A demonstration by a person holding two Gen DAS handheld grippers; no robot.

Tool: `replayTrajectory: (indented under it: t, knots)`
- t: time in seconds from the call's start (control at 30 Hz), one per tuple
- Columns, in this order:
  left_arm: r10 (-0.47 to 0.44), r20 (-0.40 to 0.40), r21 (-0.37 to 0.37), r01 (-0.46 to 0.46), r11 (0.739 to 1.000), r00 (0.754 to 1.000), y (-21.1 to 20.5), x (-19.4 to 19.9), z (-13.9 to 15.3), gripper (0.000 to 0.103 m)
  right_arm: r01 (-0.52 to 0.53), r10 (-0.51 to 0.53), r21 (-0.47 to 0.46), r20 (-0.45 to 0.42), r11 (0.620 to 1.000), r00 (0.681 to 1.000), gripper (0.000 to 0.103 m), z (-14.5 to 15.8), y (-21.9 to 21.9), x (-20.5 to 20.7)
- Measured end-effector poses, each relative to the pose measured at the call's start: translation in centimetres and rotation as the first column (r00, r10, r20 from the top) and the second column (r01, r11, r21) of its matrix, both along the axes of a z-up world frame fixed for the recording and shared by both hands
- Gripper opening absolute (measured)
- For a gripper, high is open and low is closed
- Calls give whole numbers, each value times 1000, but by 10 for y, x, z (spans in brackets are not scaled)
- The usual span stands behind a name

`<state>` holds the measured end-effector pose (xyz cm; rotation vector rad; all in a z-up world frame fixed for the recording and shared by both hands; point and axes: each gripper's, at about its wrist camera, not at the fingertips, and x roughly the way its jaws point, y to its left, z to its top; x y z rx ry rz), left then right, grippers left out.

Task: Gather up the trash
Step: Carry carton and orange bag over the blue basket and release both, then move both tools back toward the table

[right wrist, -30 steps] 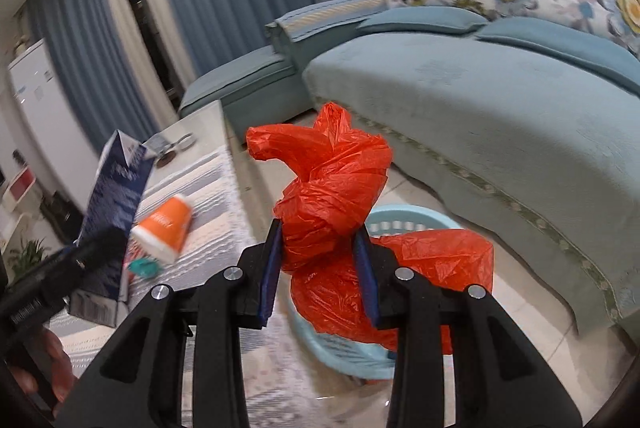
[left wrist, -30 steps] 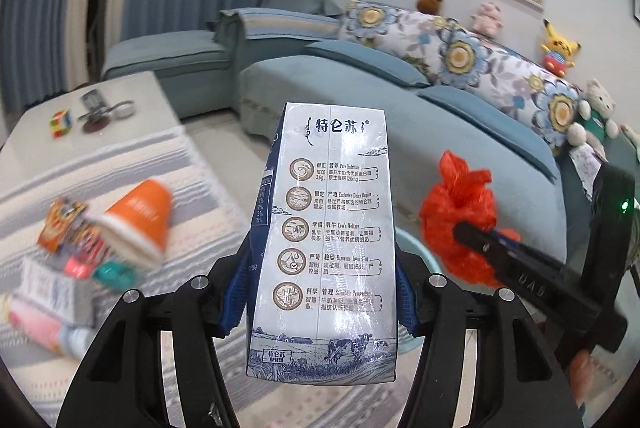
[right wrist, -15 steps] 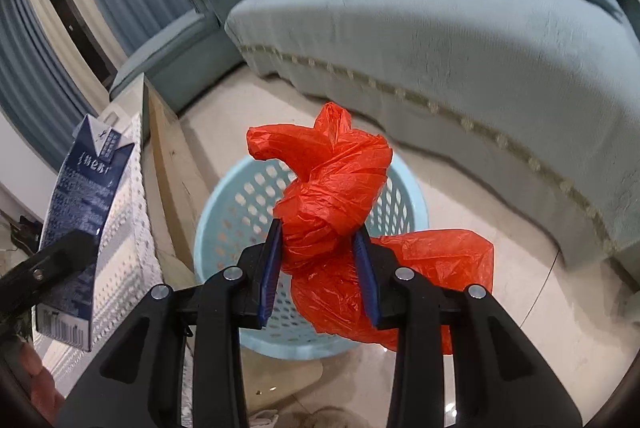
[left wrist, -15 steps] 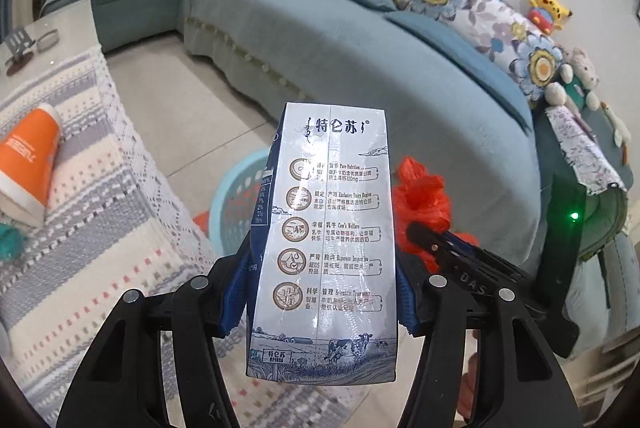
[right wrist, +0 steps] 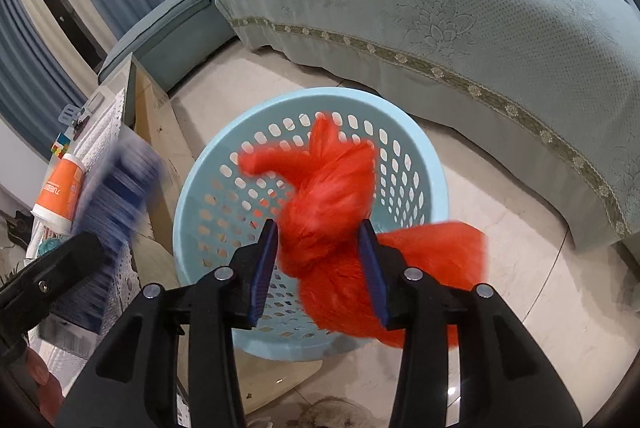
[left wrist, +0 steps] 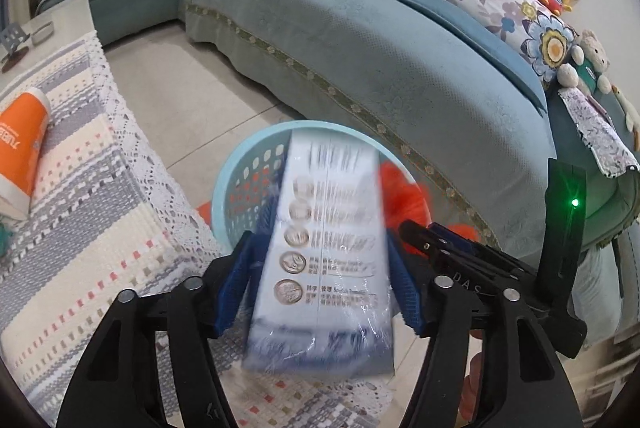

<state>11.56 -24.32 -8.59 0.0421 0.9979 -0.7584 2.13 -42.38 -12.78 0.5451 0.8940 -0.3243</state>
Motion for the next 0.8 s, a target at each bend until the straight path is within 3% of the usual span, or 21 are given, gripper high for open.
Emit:
replayTrajectory:
  t: [0.07,0.37,0.57,0.8]
  knots:
    - [4,8,1,-4,1000,1000,2,0,2,63,-2,2,3,13,1000,1000,52,2,-1,-1]
    - [53,34,-56,-51,997,998,35,-6,26,63,-52,53,-21,61,998,997,52,20,19,-8]
    - [111,80,-91,-103,990,991,68,-12,55,63,-135,143,-69,140,989,980,52,59,56,-5]
    - [236,128,-160,-215,963,963,140,-17,94,62,-240,262,-118,224,963,939,52,105,116,0]
